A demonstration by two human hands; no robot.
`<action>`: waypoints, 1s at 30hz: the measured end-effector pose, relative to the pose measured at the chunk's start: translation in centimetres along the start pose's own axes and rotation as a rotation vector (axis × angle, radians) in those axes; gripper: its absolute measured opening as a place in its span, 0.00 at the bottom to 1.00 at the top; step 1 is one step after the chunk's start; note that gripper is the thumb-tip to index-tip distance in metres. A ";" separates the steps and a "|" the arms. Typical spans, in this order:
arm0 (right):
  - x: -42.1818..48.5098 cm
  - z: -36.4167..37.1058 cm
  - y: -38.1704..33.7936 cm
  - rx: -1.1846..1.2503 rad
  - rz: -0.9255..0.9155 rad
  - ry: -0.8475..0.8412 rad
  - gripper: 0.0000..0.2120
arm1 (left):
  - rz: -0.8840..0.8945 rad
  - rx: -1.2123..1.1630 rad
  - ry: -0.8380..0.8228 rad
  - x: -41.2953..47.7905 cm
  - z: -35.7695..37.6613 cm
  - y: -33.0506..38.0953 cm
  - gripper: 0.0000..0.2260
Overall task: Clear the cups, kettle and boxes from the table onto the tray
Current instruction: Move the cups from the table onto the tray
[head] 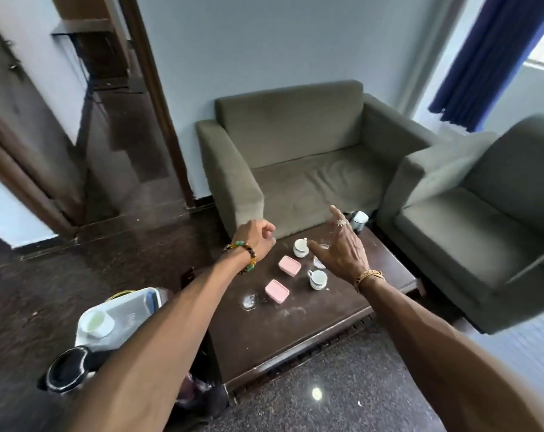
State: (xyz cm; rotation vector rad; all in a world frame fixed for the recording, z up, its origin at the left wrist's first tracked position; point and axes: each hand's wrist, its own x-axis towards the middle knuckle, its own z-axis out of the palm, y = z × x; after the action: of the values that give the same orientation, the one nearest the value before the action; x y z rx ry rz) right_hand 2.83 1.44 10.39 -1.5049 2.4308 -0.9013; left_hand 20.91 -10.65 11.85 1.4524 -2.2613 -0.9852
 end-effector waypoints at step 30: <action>1.5 -14.2 36.2 -0.089 0.514 -0.067 0.32 | 0.181 0.088 -0.477 11.3 34.9 26.3 0.10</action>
State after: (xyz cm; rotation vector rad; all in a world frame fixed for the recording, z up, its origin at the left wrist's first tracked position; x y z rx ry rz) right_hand -31.61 17.60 1.98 -0.8361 2.6401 -0.6298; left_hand -21.94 0.05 2.66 1.1012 -2.7391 -1.2958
